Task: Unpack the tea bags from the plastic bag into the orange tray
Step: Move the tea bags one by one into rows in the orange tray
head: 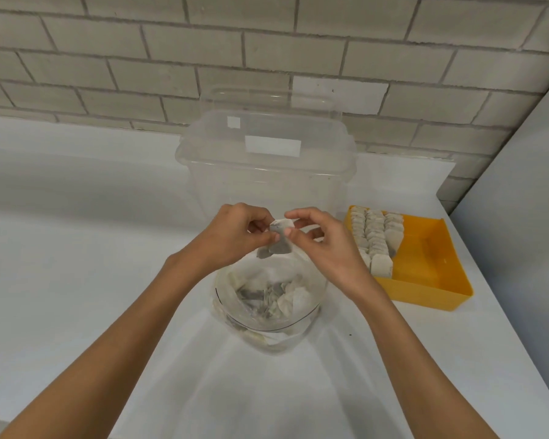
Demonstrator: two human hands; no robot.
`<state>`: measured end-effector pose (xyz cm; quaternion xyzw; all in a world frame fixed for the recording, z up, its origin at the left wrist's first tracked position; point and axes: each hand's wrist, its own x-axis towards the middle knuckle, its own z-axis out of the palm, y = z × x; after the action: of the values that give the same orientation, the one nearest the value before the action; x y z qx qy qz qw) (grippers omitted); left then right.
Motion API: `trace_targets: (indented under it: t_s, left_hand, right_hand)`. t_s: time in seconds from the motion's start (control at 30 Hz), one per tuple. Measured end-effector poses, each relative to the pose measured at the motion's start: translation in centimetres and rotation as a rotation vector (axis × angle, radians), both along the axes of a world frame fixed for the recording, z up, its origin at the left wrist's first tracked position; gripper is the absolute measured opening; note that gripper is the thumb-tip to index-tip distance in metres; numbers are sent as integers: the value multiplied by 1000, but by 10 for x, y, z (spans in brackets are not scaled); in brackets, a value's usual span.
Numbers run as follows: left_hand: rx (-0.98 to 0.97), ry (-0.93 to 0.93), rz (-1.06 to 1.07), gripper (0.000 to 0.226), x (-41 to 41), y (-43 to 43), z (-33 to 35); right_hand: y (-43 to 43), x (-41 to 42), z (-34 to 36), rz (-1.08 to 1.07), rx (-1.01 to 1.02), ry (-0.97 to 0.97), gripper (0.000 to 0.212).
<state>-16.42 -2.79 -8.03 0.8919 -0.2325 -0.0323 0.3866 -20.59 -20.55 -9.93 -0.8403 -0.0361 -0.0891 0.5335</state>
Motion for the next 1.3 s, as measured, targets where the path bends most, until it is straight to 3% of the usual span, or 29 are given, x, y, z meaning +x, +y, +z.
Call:
trace_targets:
  t_s: [0.27,0.43,0.67,0.97,1.3]
  left_hand:
    - [22,3,-61,12,11,-12,11]
    - [21,-7,-73,10,18,-25,17]
    - [-9,-17,-179,11,22,-63,29]
    - [-21,-41,-255,12,20,-91,33]
    - [0,-16,-258,12,21,-93,26]
  right_hand:
    - [-18,5,12,-45,184,-51,9]
    - [-51,6,19,-157,186,-61,9]
    - [-119,8,18,-316,37,-42,8]
    - [-190,24,-30,-504,-226,185,9]
    - [-189,39,-66,-561,-104,300,10]
